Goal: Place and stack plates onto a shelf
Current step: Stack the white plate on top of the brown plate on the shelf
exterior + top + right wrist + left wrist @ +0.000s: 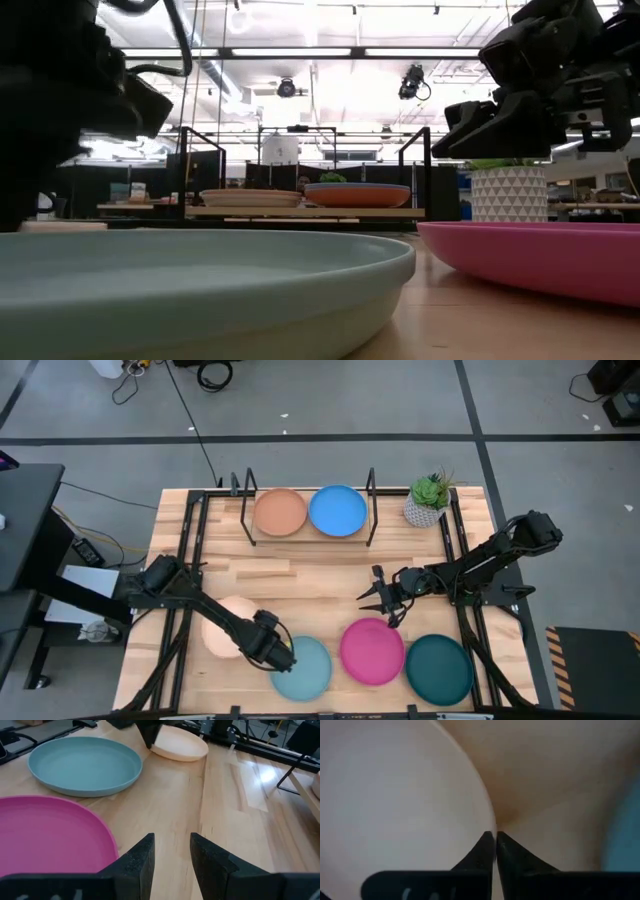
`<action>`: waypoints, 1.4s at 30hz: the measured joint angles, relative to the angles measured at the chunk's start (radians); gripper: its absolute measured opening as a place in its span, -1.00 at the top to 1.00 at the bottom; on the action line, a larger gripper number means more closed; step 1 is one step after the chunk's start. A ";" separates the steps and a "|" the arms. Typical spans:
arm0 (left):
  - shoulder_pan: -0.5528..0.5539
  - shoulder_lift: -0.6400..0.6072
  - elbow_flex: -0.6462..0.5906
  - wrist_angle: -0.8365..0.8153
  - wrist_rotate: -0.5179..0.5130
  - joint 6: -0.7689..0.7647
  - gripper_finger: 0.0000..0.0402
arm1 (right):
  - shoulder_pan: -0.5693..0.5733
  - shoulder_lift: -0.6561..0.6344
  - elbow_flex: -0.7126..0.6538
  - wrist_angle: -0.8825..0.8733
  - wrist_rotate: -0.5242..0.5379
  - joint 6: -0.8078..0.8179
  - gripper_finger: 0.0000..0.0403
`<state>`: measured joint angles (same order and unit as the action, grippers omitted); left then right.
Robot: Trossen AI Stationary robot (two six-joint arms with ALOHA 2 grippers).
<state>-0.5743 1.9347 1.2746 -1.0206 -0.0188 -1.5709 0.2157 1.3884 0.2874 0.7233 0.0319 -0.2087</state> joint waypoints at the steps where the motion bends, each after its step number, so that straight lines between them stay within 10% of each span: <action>1: 0.000 -0.008 0.015 -0.002 0.002 0.016 0.93 | 0.000 0.000 0.000 0.000 0.000 0.003 0.35; 15: 0.151 -0.209 0.166 -0.026 -0.501 0.613 0.93 | 0.000 0.000 0.000 0.043 0.000 0.056 0.35; 25: 0.576 -0.207 0.165 0.175 -0.317 1.228 0.93 | -0.002 0.000 0.001 0.070 0.027 0.080 0.35; 42: 1.015 -0.207 0.150 0.065 -0.073 1.766 0.93 | -0.003 0.000 0.001 0.069 0.237 0.104 0.35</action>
<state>0.4408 1.7279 1.4241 -0.9560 -0.0917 0.1947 0.2123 1.3880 0.2882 0.7921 0.2687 -0.1043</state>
